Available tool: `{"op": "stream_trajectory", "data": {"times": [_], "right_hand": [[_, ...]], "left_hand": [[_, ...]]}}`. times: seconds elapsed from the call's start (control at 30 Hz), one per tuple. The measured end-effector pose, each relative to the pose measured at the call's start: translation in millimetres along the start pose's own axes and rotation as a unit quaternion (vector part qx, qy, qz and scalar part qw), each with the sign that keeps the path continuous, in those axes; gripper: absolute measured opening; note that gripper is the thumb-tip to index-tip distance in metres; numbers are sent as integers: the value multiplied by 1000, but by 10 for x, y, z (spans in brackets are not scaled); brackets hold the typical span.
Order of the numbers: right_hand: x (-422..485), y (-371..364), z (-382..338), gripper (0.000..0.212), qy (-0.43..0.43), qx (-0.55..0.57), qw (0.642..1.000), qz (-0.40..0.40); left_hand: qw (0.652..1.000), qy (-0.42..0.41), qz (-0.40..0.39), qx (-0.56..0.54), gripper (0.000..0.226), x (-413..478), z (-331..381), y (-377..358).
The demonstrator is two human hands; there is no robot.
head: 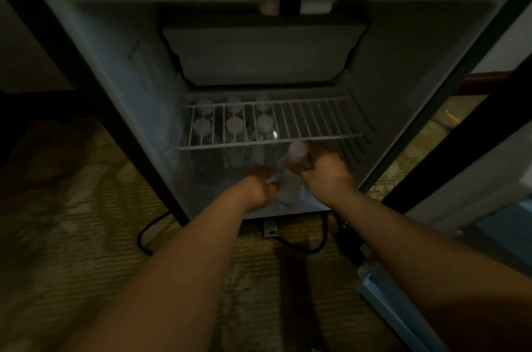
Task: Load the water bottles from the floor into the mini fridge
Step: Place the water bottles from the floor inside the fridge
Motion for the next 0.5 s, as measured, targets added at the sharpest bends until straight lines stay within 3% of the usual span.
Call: {"op": "stream_trajectory", "data": {"times": [0.23,0.33,0.4,0.5], "right_hand": [[196,-180,225,34,-60,100,993,29],[229,-230,216,40,-61,66,995,30],[202,-241,198,41,-59,70,995,35],[271,-254,199,38,-68,70,995,28]], "left_hand": [[978,19,36,-203,45,218,-114,-205],[950,39,63,-303,41,287,-182,-296],[939,63,75,-329,39,319,-244,-386],[950,48,78,-300,41,360,-237,-431]]}}
Point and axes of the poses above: each hand's wrist, its own x-axis towards the middle knuckle, its own y-axis out of the back of the hand, z = x × y, the point moved 7 cm from there along x, towards the middle knuckle, and after that the axes turned 8 degrees about -x, right-handed, at the moved point
